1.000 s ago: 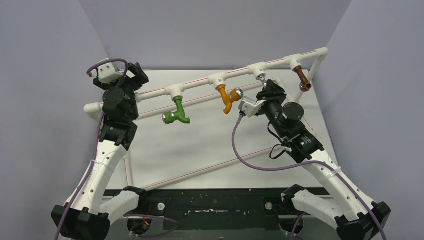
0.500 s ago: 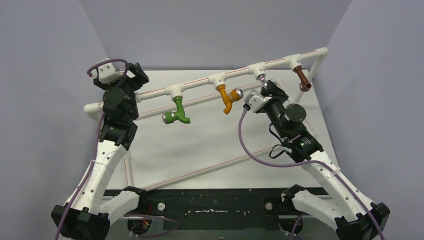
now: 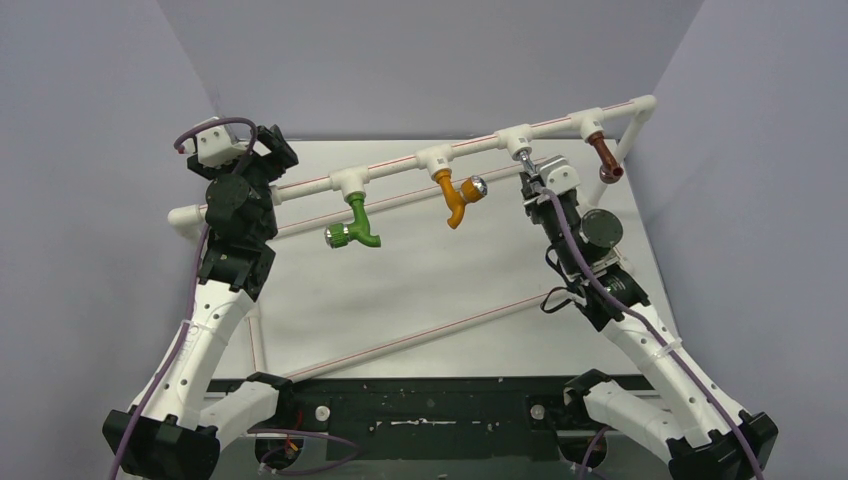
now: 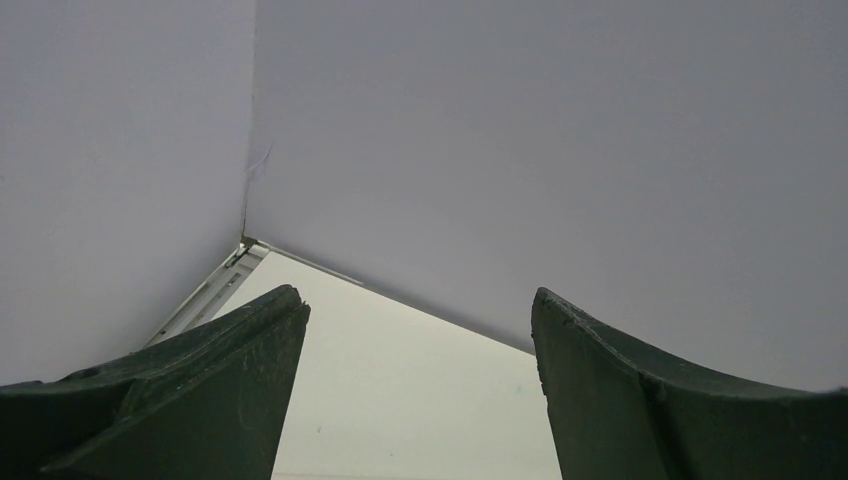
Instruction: Install the water faucets
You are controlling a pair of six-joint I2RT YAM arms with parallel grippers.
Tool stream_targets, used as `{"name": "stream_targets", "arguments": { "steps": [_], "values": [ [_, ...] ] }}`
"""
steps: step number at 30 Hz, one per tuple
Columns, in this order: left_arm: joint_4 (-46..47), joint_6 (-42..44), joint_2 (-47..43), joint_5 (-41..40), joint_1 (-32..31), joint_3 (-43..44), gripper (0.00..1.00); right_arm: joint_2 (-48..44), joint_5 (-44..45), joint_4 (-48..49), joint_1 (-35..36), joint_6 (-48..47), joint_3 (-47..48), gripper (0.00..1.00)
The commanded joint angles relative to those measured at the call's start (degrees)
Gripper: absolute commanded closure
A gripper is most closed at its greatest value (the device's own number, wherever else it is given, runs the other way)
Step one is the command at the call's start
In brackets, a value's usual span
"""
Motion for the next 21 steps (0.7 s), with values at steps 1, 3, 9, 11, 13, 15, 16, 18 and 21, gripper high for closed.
{"name": "stream_targets", "arguments": {
  "steps": [1, 3, 9, 11, 13, 15, 16, 18, 21],
  "values": [
    [-19.49, -0.35, 1.82, -0.15, -1.96, -5.96, 0.20, -0.98, 3.91, 6.92, -2.24, 15.47, 2.84, 1.00],
    [-19.49, -0.35, 1.91, -0.13, -1.96, -5.87, 0.20, -1.20, 5.52, 7.03, -2.25, 20.29, 2.85, 1.00],
    [-19.57, -0.35, 2.15, -0.08, -1.96, -5.87, 0.20, -1.87, 8.48, 7.36, -2.19, 35.88, 2.65, 1.00],
    [-19.62, -0.34, 2.17, -0.10, -1.96, -5.87, 0.20, -1.97, 8.72, 7.38, -2.20, 41.99, 2.83, 1.00],
    [-19.65, -0.35, 2.17, -0.08, -1.96, -5.87, 0.20, -2.22, 9.01, 7.54, -2.25, 47.35, 2.93, 1.00],
    [-19.58, -0.39, 2.17, -0.11, -1.96, -5.87, 0.20, -2.60, 10.30, 7.28, -2.23, 53.81, 3.02, 1.00],
    [-19.60, -0.36, 2.17, -0.08, -1.88, -5.90, 0.20, -2.73, 10.94, 7.07, -2.18, 56.72, 2.94, 1.00],
    [-19.59, -0.35, 2.15, -0.11, -1.87, -5.88, 0.20, -3.31, 12.67, 6.06, -2.19, 63.45, 2.68, 1.00],
    [-19.65, -0.35, 2.15, -0.12, -1.87, -5.88, 0.20, -4.35, 13.67, 7.41, -2.21, 72.80, 0.62, 1.00]
  ]
}}
